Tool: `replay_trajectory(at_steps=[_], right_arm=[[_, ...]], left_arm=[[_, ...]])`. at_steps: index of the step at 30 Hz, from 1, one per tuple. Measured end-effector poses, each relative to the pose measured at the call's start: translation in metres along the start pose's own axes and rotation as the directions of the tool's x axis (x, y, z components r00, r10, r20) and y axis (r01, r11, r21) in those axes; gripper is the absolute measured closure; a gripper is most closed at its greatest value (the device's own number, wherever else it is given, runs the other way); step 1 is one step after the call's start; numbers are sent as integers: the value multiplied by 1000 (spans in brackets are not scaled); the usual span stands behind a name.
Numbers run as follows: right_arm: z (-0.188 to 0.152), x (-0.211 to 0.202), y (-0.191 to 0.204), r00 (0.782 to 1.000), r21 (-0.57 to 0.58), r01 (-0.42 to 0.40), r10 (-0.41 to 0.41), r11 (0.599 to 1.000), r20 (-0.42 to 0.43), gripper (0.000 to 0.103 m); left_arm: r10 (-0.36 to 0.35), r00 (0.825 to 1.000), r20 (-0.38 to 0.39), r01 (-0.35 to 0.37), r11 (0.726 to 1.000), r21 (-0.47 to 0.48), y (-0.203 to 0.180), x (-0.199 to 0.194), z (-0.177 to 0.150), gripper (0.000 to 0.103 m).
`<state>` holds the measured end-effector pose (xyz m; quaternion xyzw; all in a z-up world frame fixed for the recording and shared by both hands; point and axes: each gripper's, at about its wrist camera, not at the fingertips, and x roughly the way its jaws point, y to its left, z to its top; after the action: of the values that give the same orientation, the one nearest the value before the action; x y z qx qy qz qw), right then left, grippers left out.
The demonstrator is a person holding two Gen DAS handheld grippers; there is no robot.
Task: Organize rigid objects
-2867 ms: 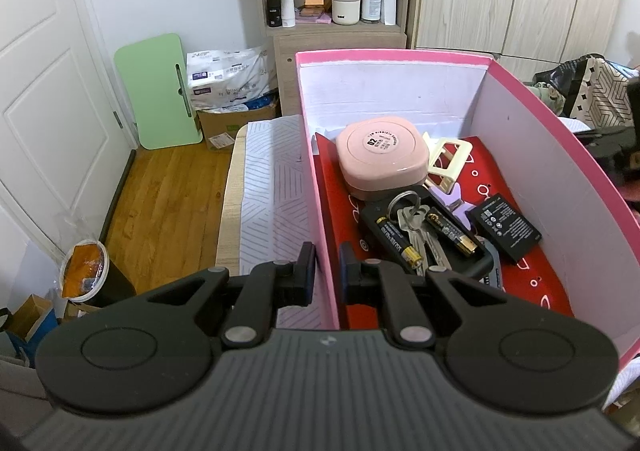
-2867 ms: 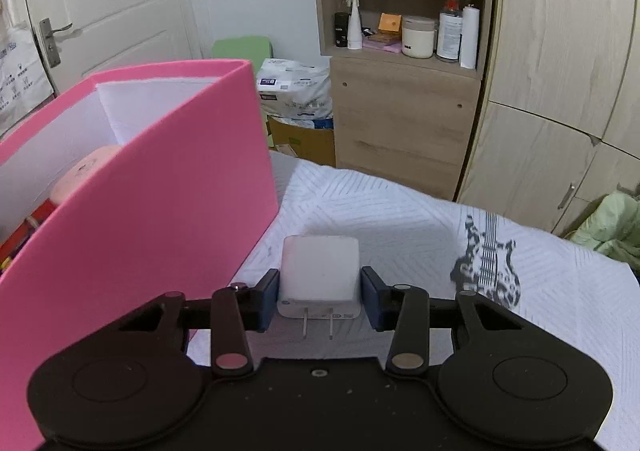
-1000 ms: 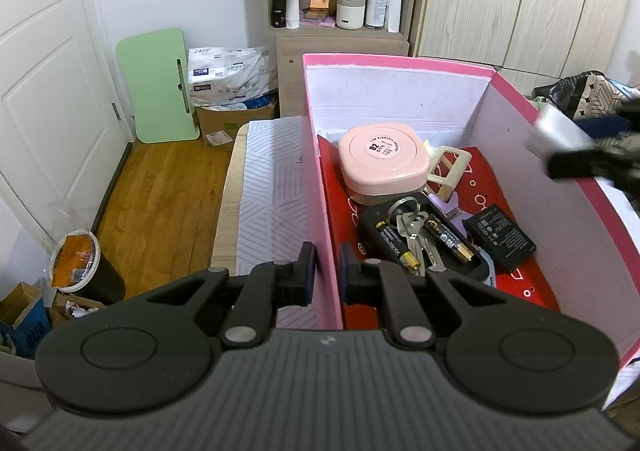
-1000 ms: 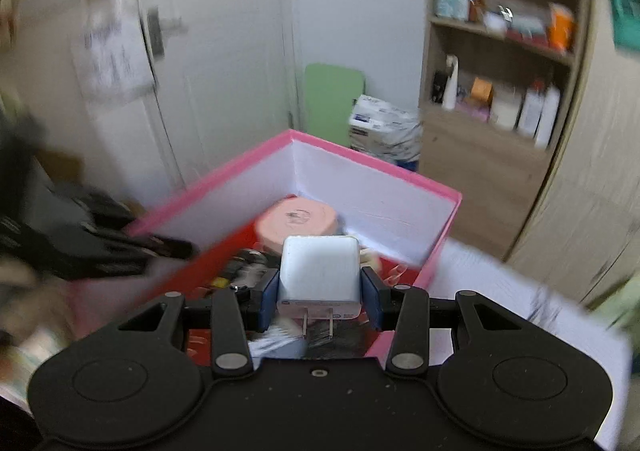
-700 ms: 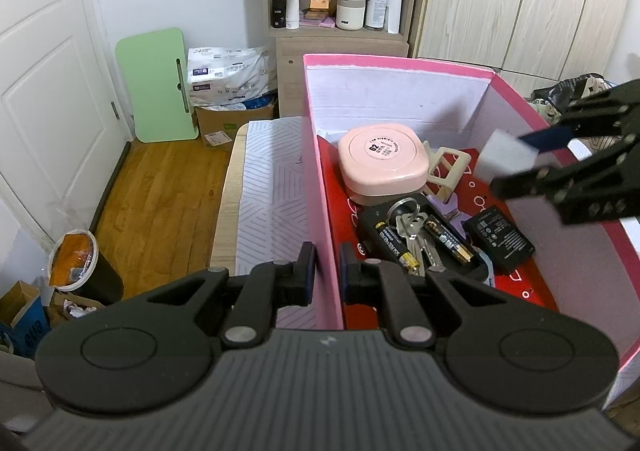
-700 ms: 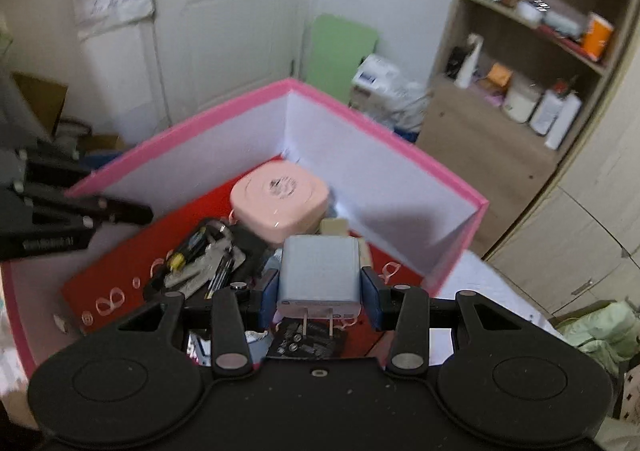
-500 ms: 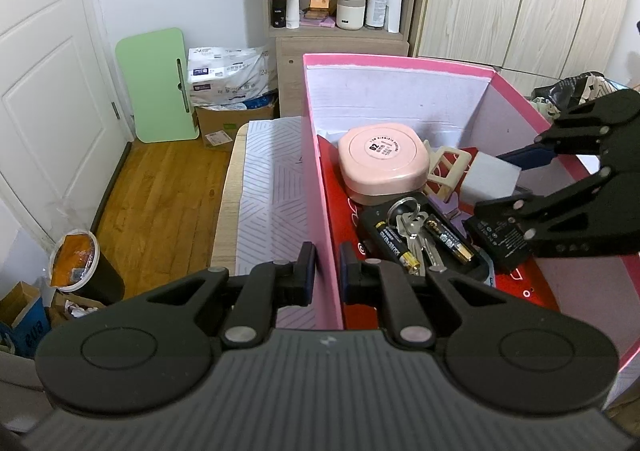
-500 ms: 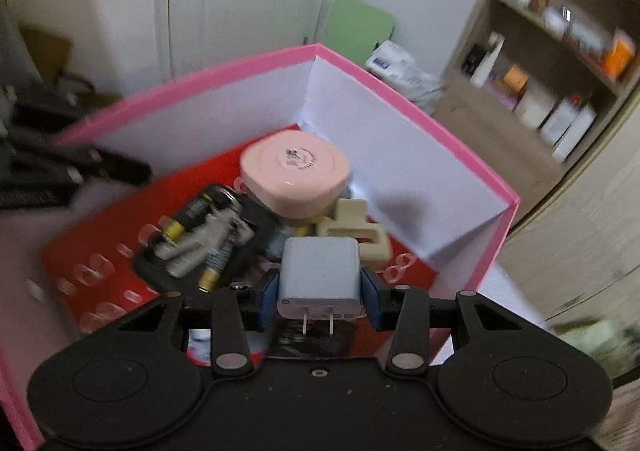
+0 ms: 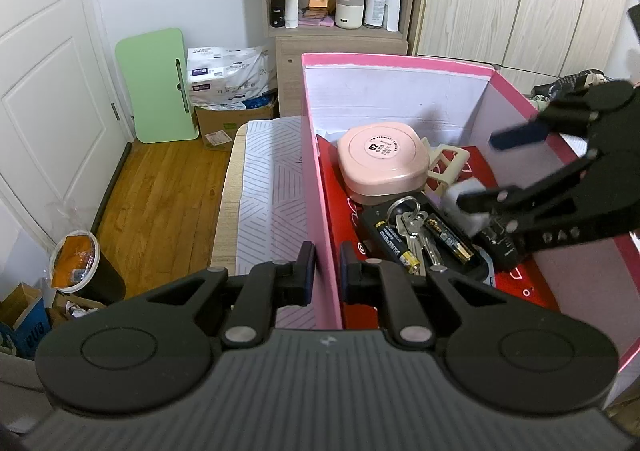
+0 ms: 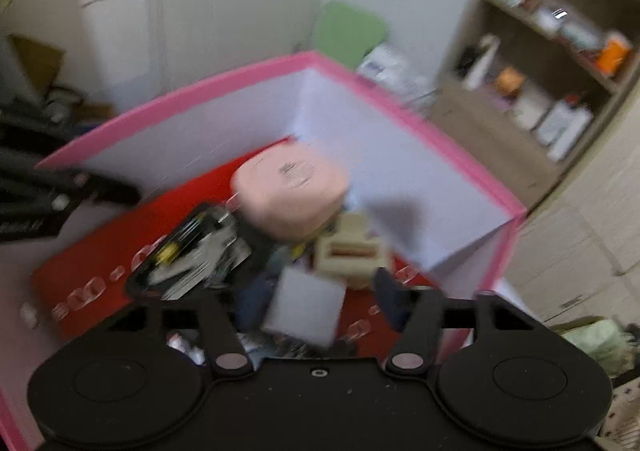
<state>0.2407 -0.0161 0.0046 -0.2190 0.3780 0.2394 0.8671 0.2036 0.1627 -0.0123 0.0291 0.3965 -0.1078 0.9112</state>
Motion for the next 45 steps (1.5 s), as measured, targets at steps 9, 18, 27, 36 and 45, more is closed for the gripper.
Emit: replay_trajectory(at_steps=[9,18,27,36,45], right_arm=[[-19,-52,-12,987,148,-53,29,988,161,25],[-45,-82,-15,952,271,-62,-25,961,304,22],[-60,-101,2,956,248,-1,-71,969,284,20],[-71,-135,10,939,280,-43,-57,959,339,19],[-81,-148,11,928,351,-97,-43,932,370,17]], left_arm=[[3,1000,-4,-3,1000,4,-2,0,1,92],[-6,1000,-7,6,1000,-22,1,0,2,91],[64,998,15,-64,998,-6,-7,-12,1,59],[164,986,44,-165,986,30,-24,-44,-14,33],[197,975,99,-199,980,9,-38,-96,-21,12]])
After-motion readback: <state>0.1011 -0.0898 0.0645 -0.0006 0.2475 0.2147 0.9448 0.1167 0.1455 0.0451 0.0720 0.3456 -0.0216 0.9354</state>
